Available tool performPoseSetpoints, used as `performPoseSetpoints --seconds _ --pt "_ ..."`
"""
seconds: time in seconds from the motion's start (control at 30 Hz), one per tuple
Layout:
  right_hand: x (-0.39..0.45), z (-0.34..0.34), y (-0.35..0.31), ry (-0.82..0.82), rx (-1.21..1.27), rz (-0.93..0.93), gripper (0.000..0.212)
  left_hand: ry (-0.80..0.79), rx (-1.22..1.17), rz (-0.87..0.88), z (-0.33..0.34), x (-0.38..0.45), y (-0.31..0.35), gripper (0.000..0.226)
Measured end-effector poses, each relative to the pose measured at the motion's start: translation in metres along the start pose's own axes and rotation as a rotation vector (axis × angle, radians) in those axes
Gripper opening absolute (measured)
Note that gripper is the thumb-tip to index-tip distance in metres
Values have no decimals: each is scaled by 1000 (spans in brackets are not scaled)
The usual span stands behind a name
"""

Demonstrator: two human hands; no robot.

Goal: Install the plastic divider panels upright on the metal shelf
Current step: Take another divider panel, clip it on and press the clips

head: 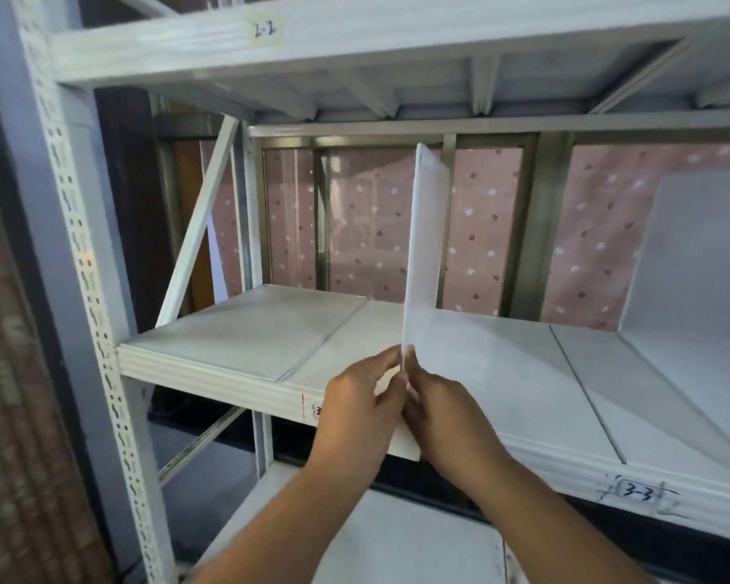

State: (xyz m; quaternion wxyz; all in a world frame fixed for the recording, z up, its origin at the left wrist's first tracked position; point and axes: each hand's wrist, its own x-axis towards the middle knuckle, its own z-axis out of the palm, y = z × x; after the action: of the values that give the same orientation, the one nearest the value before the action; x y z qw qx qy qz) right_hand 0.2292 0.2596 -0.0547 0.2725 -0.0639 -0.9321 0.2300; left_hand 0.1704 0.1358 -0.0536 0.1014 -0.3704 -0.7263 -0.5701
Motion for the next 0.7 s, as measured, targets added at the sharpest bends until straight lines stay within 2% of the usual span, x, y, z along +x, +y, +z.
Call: performPoseSetpoints --seconds 0.1,0.17,0.23,0.37,0.5,0.53,0.63,0.7 --pt "2 -17 18 -212 -297 33 65 188 -30 -48 10 -37 -19 32" --pt "6 -28 32 -380 -282 82 80 310 -94 -115 22 -59 -32 33" --pt "9 -34 43 -475 -213 63 87 362 -206 -246 38 -73 -39 35" --pt "6 -29 49 -423 -234 6 76 367 -731 -538 62 -74 -38 31" --pt "3 -22 43 -362 -351 -24 67 535 -892 -666 72 -60 -39 30" --pt "2 -22 41 -345 -375 -29 65 533 -968 -699 74 -58 -40 29" --pt "-1 -21 35 -276 -437 -61 55 319 -1292 -703 79 -59 -39 31" --pt "-2 -20 32 -227 -453 -98 45 243 -1411 -678 82 -62 -39 35"
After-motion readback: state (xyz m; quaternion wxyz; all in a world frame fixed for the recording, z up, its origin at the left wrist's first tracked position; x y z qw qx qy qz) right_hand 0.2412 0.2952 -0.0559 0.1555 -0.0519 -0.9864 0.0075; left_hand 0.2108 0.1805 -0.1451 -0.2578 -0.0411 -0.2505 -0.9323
